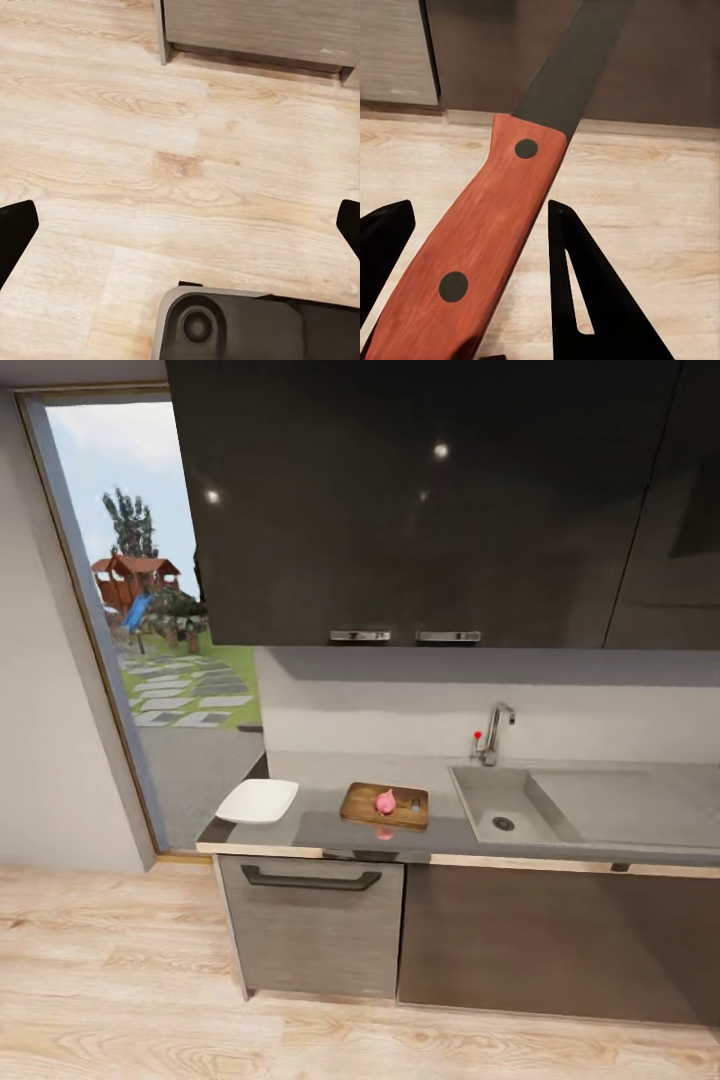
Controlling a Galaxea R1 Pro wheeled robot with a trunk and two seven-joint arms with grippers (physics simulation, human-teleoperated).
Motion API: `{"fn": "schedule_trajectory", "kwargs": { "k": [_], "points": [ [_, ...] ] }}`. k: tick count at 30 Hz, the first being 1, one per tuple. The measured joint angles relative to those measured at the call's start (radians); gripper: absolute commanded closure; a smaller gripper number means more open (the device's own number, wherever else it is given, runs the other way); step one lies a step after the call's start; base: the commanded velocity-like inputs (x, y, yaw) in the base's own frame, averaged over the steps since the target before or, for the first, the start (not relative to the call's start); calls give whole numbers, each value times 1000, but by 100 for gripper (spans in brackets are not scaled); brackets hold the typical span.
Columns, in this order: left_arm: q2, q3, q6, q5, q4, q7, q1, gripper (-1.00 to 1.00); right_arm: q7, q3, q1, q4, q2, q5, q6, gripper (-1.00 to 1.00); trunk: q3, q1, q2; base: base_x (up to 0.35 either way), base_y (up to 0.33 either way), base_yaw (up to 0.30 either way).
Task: In the kitchen, take the Vidalia onion out of the sink, dice it on the chopping board with the paring knife, put the diced onion into the bowl on the countertop, then place both the paring knife and the chopping board into the sink.
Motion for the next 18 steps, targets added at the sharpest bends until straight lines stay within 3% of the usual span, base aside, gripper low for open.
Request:
{"fn": "schedule_trajectory", "kwargs": {
  "k": [7,18],
  "points": [
    [0,0,0,0,0,0,0,-100,1,1,0,1,1,0,0,100,6,0,0,0,0,-147],
    [0,0,1,0,0,0,0,-100,1,2,0,0,0,1,-1,100,7,0,0,0,0,-11]
  ]
}}
